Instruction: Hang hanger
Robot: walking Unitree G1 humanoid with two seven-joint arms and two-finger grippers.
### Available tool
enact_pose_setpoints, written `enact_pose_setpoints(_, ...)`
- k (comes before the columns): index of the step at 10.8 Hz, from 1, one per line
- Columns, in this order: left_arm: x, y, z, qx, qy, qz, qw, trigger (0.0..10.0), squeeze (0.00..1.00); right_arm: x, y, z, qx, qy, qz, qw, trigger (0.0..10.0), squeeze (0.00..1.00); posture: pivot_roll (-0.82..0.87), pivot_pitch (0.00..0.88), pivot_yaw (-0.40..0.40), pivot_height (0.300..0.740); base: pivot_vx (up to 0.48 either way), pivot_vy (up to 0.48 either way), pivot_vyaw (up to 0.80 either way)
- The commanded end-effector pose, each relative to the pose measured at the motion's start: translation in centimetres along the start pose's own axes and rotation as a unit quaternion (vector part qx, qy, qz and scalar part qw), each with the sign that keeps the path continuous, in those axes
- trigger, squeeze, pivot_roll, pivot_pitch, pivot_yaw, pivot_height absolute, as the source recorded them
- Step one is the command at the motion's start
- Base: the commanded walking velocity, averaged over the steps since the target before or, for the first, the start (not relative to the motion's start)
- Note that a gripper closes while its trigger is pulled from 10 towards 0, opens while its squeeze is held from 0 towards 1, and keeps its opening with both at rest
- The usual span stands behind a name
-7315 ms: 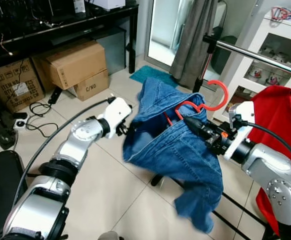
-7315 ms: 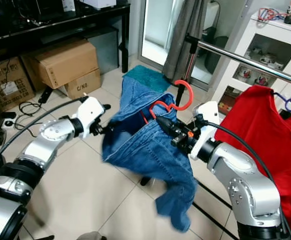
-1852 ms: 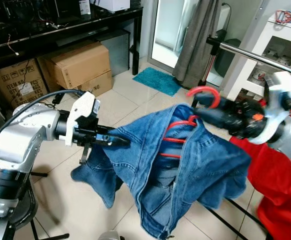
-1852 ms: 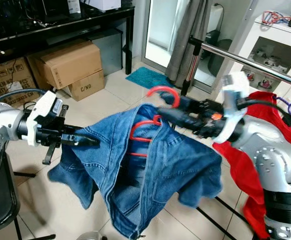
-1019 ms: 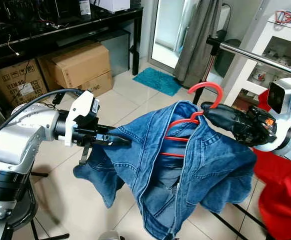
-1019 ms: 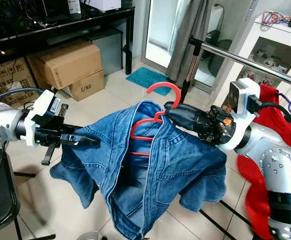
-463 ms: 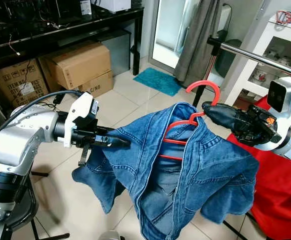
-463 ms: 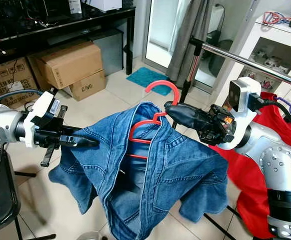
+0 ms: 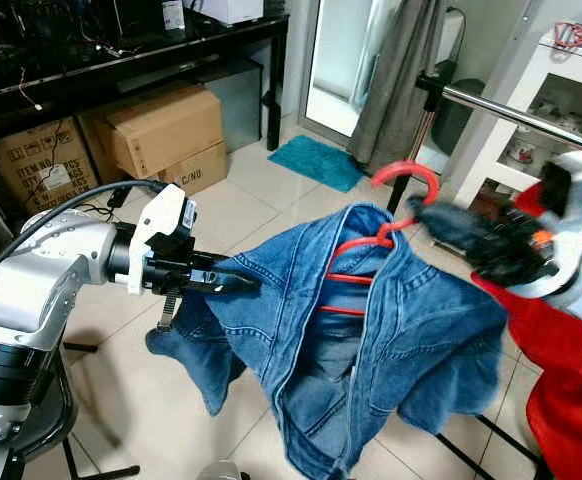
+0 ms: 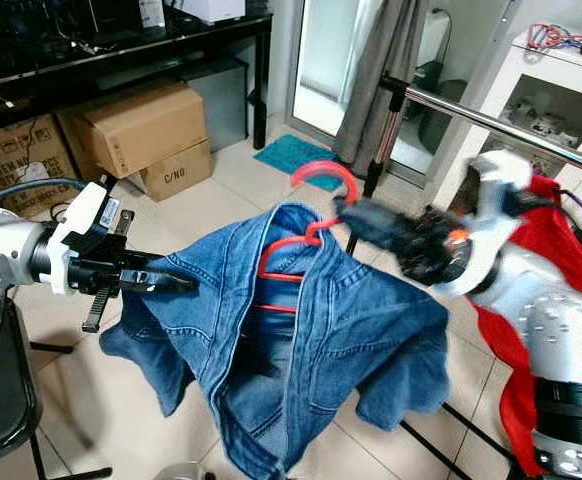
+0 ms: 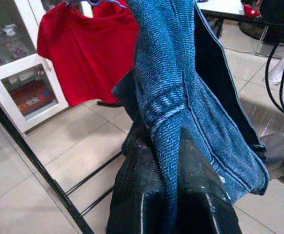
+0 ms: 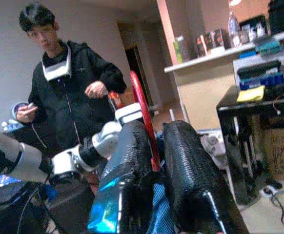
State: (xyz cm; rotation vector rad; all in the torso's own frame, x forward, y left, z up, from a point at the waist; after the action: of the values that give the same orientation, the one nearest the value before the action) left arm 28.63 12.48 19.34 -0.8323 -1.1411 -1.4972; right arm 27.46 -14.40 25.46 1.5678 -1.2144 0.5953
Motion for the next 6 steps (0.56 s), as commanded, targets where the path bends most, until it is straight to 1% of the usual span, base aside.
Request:
enact_pose_setpoints(1, 0.7, 0.45, 0.29, 0.01, -0.007, -0.015, 1.0, 0.0, 0.0, 0.85, 0.51, -0.26, 0.009, -0.007, 0.013, 1.0, 10.0, 1.0, 0.18, 0.0, -0.053, 0.74, 0.0, 0.0, 0.0)
enact_pose_setpoints(2, 0.72, 0.48, 0.27, 0.01, -0.007, -0.016, 1.0, 0.0, 0.0, 0.95, 0.58, -0.39, 0.009, -0.008, 0.02, 1.0, 10.0, 0.0, 0.18, 0.0, -0.053, 0.74, 0.0, 0.0, 0.0)
enact_pose_setpoints(3, 0.75, 0.6, 0.25, 0.011, -0.008, -0.017, 1.0, 0.0, 0.0, 0.68, 0.72, -0.37, 0.013, -0.001, 0.017, 1.0, 9.8, 0.0, 0.18, 0.0, -0.053, 0.74, 0.0, 0.0, 0.0)
enact_pose_setpoints(4, 0.77, 0.75, 0.25, 0.013, -0.008, -0.019, 1.0, 0.0, 0.0, 0.39, 0.73, -0.27, 0.015, 0.005, 0.012, 1.0, 0.8, 0.0, 0.18, 0.0, -0.053, 0.74, 0.0, 0.0, 0.0)
enact_pose_setpoints(5, 0.82, 0.86, 0.27, 0.015, -0.009, -0.02, 1.0, 0.0, 0.0, 0.25, 0.83, -0.27, 0.018, 0.006, 0.004, 1.0, 0.0, 0.0, 0.18, 0.0, -0.053, 0.74, 0.0, 0.0, 0.0)
enact_pose_setpoints(6, 0.83, 0.89, 0.28, 0.016, -0.009, -0.02, 1.0, 0.0, 0.0, 0.23, 0.87, -0.28, 0.019, 0.006, 0.001, 1.0, 0.0, 0.0, 0.18, 0.0, -0.053, 0.74, 0.0, 0.0, 0.0)
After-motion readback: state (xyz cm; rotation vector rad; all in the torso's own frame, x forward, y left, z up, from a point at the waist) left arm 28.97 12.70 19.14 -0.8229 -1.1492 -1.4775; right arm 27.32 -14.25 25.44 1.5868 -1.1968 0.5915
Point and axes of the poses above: a point about 5 cm out from each wrist's last joint towards the gripper, its own z axis pointing back from the gripper into the wrist, its own x axis along the axis of the wrist's last joint, y = z × x, the point moved 6 cm from there along -z, pointing out of the wrist towards the gripper, and after that the axes turned 9 degrees about -z, right-handed, at the moved point
